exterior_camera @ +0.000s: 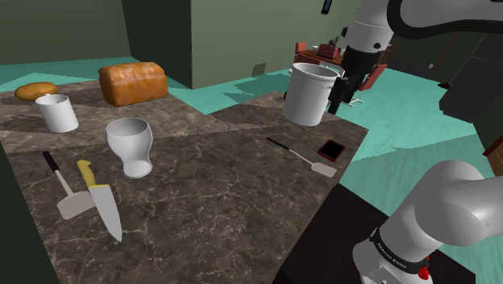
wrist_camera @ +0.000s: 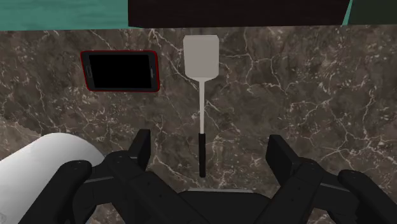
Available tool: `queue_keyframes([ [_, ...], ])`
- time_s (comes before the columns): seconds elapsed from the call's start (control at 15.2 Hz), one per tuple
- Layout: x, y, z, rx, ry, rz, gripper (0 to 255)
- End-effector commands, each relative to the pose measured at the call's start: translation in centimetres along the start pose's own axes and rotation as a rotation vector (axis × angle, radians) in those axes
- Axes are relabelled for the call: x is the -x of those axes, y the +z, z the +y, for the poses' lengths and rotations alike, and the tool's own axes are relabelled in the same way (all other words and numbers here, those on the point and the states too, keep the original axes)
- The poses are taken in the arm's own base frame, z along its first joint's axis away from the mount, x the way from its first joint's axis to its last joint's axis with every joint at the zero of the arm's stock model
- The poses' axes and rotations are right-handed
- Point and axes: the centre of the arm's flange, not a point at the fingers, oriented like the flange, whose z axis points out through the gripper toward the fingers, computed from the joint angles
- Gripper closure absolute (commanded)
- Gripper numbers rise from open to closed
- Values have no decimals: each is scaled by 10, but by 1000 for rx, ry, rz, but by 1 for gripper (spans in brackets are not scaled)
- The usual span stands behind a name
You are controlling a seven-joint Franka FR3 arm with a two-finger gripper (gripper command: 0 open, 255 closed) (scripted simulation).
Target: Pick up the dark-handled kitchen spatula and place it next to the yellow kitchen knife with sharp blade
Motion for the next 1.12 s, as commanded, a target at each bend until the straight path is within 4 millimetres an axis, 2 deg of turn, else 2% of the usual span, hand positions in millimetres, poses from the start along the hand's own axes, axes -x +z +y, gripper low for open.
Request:
queue_keyframes([
  [0.0, 0, 0, 0, 0, 0, 0, 0],
  [0.53, -32, 100, 14, -71, -29, 27, 0],
  [1.06, -66, 195, 21, -140, -58, 54, 0],
])
